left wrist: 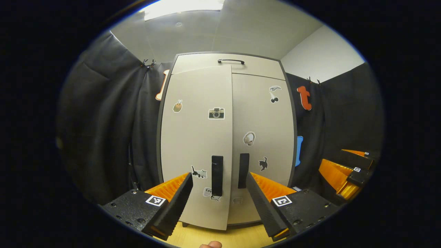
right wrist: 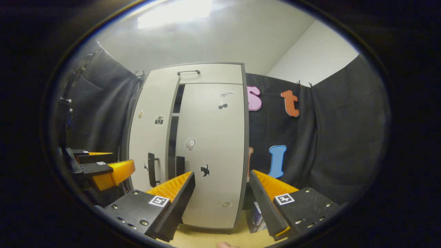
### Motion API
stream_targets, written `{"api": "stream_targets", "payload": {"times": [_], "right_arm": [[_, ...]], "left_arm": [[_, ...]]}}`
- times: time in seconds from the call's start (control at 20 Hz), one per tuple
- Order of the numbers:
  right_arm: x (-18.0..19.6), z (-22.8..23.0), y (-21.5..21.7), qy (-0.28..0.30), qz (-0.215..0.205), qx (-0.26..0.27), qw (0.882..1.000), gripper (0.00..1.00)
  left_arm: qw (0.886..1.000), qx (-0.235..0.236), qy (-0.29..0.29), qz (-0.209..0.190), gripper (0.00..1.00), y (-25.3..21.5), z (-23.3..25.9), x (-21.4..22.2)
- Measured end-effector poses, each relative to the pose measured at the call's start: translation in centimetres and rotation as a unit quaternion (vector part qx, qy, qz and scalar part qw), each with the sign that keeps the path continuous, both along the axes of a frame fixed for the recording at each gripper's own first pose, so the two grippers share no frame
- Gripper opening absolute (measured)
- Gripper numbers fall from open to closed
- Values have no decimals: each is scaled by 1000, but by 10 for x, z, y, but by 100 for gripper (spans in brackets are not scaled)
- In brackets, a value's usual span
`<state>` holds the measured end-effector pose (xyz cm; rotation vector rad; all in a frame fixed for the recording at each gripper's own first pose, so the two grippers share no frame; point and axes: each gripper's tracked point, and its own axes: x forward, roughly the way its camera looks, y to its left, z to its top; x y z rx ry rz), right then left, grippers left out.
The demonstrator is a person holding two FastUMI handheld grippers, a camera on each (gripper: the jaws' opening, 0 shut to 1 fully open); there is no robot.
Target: Grasp the bottle in the cabinet with the left hand and place it on the coaster, then close the right door with the right hand and the left door with the left hand.
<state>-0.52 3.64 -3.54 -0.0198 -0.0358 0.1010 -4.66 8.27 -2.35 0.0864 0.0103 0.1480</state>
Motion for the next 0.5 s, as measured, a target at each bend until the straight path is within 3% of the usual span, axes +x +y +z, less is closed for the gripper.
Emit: {"api": "stream_targets", "payload": {"times": [0.5], "right_arm": [[-2,-2,-8,-3,-4,-8,1000,96]], "left_arm": [[1000,6,-4,-1,96,-2,1,1]]}}
